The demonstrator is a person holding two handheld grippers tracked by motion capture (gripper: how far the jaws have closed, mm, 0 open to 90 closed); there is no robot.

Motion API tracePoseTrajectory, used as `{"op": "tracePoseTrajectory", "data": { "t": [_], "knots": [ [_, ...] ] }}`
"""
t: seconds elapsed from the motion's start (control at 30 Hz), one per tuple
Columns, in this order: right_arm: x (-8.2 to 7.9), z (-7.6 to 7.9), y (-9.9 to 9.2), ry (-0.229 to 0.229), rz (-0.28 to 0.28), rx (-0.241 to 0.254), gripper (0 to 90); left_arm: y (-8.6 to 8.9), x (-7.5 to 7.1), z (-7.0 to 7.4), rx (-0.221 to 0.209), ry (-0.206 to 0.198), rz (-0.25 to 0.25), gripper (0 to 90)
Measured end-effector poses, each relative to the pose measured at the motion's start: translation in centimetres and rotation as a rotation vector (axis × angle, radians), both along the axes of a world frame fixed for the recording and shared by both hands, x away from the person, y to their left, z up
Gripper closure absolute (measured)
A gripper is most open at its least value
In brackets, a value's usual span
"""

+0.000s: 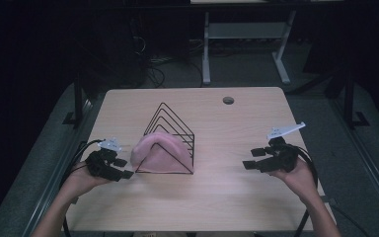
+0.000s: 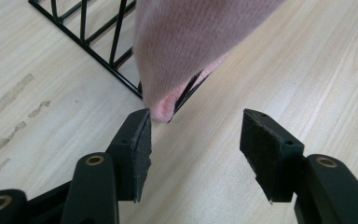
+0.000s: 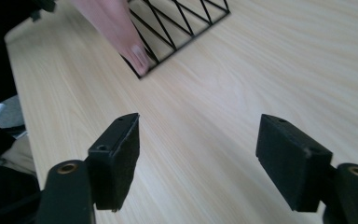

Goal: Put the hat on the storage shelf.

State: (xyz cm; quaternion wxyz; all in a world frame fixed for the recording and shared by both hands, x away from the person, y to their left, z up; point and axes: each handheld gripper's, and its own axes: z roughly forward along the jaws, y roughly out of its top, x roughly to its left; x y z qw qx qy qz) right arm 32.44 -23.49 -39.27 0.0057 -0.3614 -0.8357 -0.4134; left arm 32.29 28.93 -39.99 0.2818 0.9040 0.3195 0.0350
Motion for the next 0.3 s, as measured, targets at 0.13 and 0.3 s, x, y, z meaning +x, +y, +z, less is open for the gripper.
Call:
{"op": "tracePoseTrajectory", "data": {
  "t": [0.13,0.3],
  "knots": [
    [-1.0,-0.8,-1.0,0.013,-0.017,-0.007,28.1,0.2,-0.3,-0.2,-0.022,0.001,0.003,39.8],
    [-2.9,-2.8,-2.6,0.015,-0.046,-0.007,28.0,0.2,-1.3,-0.3,-0.051,-0.011,0.038,37.2]
  ]
}}
